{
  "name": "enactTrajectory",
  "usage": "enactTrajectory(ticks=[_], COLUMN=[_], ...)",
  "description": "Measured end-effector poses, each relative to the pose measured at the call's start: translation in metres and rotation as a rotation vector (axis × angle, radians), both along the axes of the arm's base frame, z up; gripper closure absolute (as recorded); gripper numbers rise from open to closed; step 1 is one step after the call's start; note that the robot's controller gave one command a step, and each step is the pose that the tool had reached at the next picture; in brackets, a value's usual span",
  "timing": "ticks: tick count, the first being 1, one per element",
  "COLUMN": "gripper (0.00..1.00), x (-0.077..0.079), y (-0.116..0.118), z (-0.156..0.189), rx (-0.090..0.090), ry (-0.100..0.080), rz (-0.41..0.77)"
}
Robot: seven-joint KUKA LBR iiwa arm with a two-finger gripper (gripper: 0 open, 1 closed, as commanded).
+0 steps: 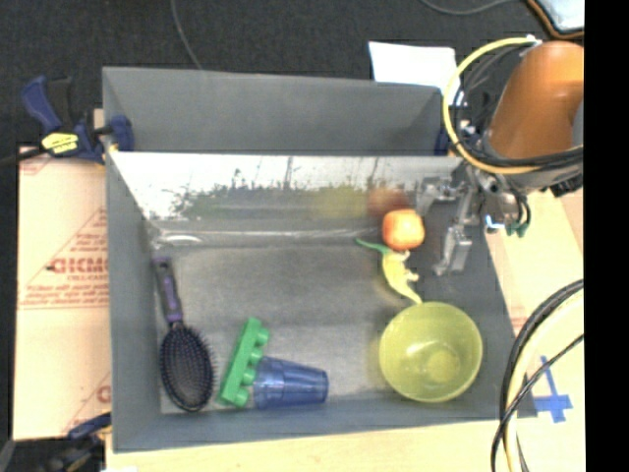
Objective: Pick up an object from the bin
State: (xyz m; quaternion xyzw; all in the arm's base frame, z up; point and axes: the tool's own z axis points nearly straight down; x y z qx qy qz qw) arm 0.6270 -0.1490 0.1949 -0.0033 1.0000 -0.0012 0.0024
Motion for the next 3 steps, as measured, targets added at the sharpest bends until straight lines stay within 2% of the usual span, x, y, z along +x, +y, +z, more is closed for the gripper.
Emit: enactTrajectory(ticks=[1, 2, 3], gripper=[0.0, 0.0, 0.0], x=[0.0, -0.039, -0.041], y=[0.0, 0.023, 0.025], z=[0.0, -0.052, -0.052], rx=[0.0, 0.002, -0.002], ry=[0.0, 0.0, -0.007], rz=[0.0, -0.044, -0.023])
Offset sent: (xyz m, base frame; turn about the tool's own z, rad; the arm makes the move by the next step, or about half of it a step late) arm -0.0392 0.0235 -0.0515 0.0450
